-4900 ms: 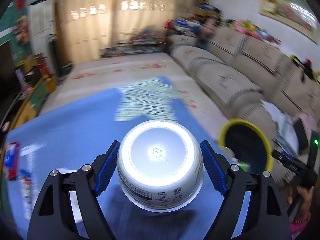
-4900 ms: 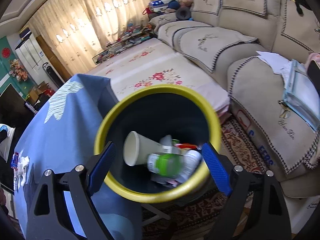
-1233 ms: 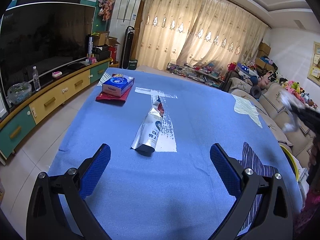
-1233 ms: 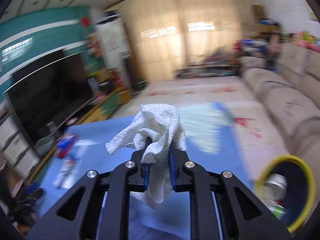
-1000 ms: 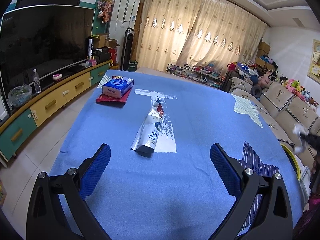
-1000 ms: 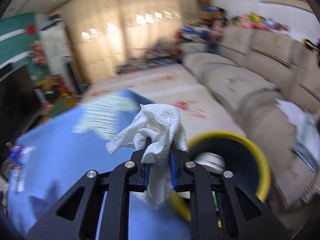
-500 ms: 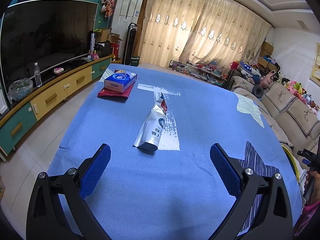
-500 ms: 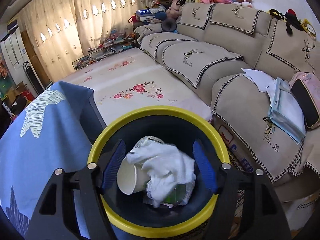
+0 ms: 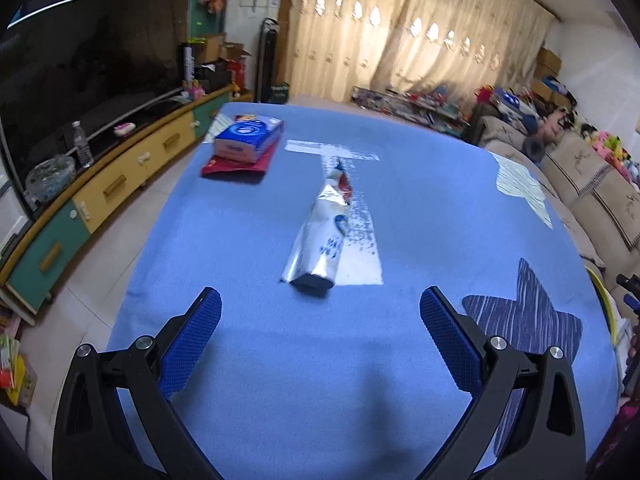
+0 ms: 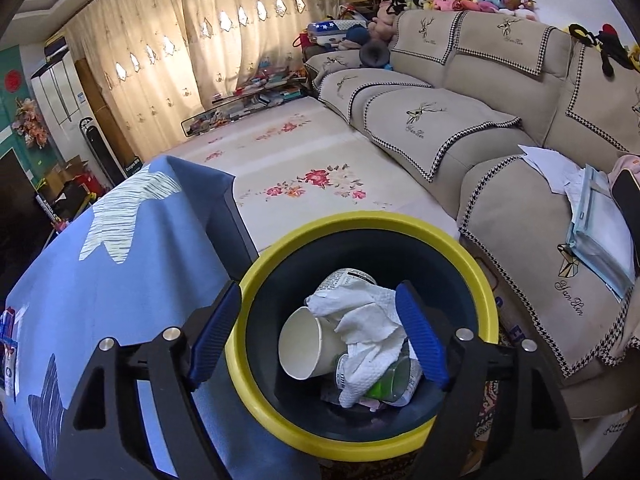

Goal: Collect trash
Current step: 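Carry the tissues into the yellow bin and open the right tool, then grasp the white toothpaste tube with the left tool, then carry the toothpaste tube into the yellow bin and open the left tool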

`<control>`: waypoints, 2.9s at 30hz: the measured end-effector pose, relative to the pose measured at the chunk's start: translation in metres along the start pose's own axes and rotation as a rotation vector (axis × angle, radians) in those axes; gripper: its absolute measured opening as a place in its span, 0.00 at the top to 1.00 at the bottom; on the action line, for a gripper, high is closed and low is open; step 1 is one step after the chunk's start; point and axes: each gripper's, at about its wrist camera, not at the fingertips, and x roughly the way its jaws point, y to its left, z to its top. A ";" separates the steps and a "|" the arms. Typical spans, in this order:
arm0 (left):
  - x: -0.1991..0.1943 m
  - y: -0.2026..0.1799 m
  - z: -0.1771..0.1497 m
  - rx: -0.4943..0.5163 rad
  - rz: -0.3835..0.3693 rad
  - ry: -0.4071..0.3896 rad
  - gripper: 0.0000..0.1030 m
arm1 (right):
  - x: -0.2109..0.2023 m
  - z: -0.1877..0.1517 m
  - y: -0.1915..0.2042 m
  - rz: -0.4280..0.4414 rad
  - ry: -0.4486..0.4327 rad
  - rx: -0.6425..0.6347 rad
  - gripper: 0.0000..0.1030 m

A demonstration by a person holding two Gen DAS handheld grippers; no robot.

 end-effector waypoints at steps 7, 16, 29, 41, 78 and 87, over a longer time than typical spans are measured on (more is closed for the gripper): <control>0.038 -0.010 0.044 0.078 0.028 0.077 0.05 | 0.000 -0.004 -0.002 0.030 0.012 0.013 0.26; 0.103 -0.019 0.061 0.088 0.050 0.170 0.10 | -0.005 -0.002 0.001 0.047 0.002 0.002 0.26; 0.114 -0.029 0.073 0.113 0.122 0.138 0.58 | 0.000 -0.005 -0.004 0.060 0.018 0.016 0.26; 0.080 -0.051 0.054 0.144 0.073 0.120 0.73 | -0.011 -0.006 -0.023 0.081 0.002 0.045 0.26; 0.045 -0.583 -0.042 0.792 -0.542 0.268 0.72 | -0.090 -0.032 -0.176 0.005 -0.050 0.120 0.26; 0.093 -0.628 -0.070 0.832 -0.519 0.344 0.63 | -0.096 -0.034 -0.185 -0.007 -0.056 0.142 0.26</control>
